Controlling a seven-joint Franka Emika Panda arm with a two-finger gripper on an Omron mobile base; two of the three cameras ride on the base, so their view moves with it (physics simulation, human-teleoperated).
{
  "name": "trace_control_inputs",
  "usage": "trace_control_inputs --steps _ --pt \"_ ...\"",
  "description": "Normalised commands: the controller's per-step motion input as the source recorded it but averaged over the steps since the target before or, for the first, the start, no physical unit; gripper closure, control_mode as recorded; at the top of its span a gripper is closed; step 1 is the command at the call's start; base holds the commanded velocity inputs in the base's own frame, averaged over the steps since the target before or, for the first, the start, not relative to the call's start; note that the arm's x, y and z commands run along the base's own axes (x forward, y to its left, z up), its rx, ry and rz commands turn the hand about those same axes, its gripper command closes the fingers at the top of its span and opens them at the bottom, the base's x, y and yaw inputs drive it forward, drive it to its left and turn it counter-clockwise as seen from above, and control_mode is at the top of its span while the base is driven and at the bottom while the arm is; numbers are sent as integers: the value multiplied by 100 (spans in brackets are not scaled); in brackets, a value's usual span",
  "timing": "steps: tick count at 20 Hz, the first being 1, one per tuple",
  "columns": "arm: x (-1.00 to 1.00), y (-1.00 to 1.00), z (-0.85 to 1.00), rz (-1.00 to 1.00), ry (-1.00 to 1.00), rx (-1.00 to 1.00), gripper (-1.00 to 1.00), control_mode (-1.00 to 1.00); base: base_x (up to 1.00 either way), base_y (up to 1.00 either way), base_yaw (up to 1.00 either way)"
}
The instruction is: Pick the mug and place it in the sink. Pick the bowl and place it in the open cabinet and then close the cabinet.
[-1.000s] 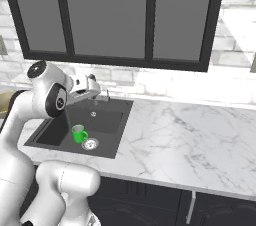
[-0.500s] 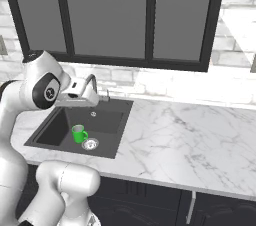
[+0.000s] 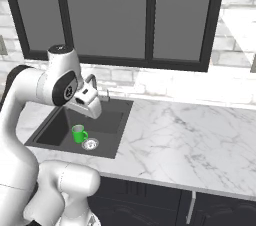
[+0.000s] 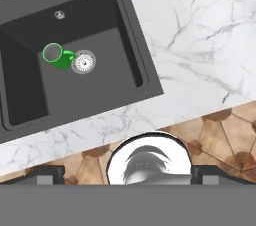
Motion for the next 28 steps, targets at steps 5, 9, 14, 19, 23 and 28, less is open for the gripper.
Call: trace_control_inputs --steps 5,9,14,19,23,28 --pt "0 1 0 0 0 0 -100 -100 0 0 0" --pt "0 14 0 0 0 -2 -100 -100 0 0 0" --pt "0 21 0 0 0 -6 -100 -100 0 0 0" --pt "0 27 0 0 2 -4 -100 -100 0 0 0" --pt "0 40 0 4 7 0 -100 -100 0 0 0" --pt "0 18 0 2 3 0 -100 100 0 29 3"
